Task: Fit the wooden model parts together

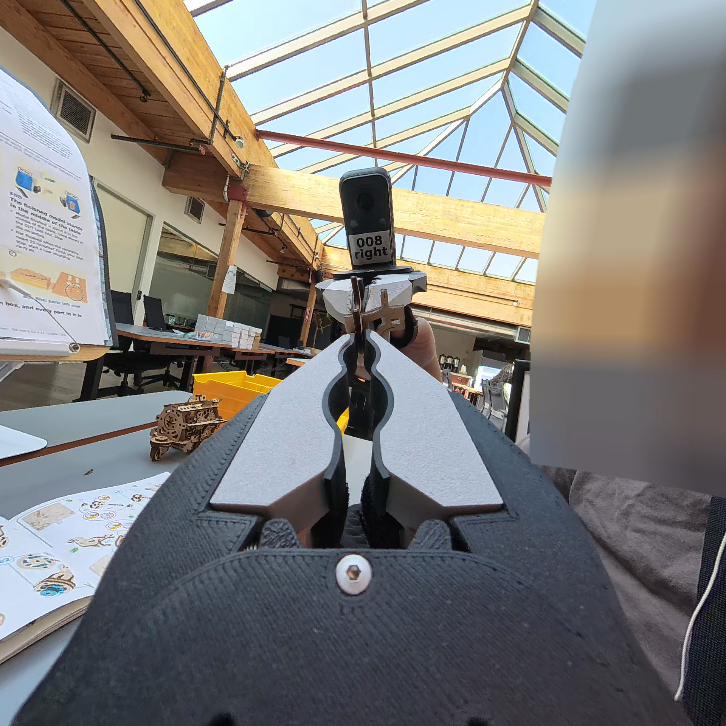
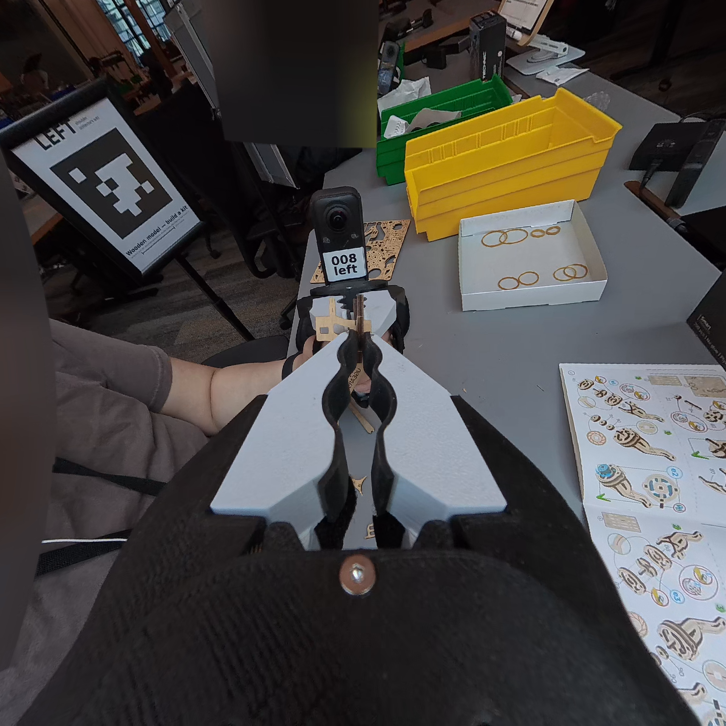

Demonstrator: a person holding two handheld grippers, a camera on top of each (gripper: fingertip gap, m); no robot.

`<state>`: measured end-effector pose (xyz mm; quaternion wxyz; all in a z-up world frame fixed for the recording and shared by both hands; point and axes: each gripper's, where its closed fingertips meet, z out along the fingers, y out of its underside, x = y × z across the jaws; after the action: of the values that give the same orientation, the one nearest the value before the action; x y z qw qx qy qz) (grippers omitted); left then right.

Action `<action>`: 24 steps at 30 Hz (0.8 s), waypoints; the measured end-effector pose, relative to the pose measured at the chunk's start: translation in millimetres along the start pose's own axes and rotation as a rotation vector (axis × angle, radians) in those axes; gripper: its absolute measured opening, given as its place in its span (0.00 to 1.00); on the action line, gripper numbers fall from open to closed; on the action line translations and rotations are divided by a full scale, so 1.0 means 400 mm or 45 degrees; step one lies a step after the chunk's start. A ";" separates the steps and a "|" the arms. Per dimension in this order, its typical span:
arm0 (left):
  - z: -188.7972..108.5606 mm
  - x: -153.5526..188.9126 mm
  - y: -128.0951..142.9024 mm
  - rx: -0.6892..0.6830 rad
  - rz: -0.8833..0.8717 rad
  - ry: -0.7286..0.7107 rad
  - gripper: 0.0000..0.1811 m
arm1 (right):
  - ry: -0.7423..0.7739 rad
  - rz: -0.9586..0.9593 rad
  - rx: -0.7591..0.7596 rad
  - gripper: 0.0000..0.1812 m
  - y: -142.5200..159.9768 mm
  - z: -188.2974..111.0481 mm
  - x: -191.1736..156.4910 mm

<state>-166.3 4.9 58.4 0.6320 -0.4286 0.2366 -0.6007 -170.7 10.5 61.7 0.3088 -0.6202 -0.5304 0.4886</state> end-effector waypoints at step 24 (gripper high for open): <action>-0.010 -0.022 -0.012 0.027 0.067 -0.121 0.00 | 0.166 -0.161 0.021 0.01 -0.012 0.015 0.016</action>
<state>-173.9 12.9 58.3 0.6626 -0.4436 0.2113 -0.5653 -178.3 17.1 62.1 0.3779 -0.6135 -0.5432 0.4311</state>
